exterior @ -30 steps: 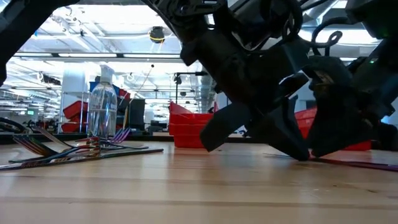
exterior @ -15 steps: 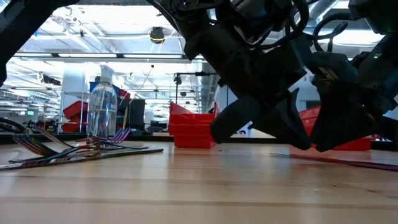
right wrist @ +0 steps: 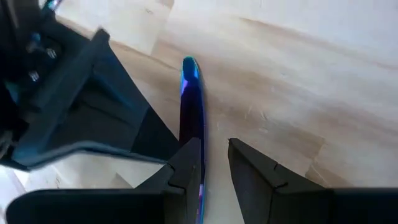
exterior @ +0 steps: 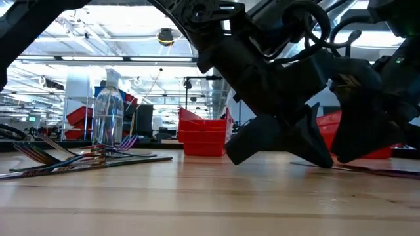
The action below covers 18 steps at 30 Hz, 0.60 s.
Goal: Sort silverware
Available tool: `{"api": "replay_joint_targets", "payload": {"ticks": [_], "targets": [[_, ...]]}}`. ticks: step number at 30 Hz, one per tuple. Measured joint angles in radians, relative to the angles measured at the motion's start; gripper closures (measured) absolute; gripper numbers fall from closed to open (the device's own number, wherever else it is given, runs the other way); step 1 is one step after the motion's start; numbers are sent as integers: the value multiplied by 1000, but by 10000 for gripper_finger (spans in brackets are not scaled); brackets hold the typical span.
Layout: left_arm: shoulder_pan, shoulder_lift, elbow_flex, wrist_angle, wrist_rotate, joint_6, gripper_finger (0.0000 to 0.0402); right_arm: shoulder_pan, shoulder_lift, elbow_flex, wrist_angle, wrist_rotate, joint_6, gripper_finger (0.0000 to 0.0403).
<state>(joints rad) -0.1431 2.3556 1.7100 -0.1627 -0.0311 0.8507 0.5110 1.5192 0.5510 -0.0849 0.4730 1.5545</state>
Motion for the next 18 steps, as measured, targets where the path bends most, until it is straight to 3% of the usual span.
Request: {"api": "replay_joint_targets", "payload": {"ticks": [8,18], "targets": [[2,0,-1,-4,0,-37,402,-8,-5,5,-32,-134,-88,319],[3,1,-3,-8,-15,-53,402,-107,-7,1,5,-296,-241,238]]}}
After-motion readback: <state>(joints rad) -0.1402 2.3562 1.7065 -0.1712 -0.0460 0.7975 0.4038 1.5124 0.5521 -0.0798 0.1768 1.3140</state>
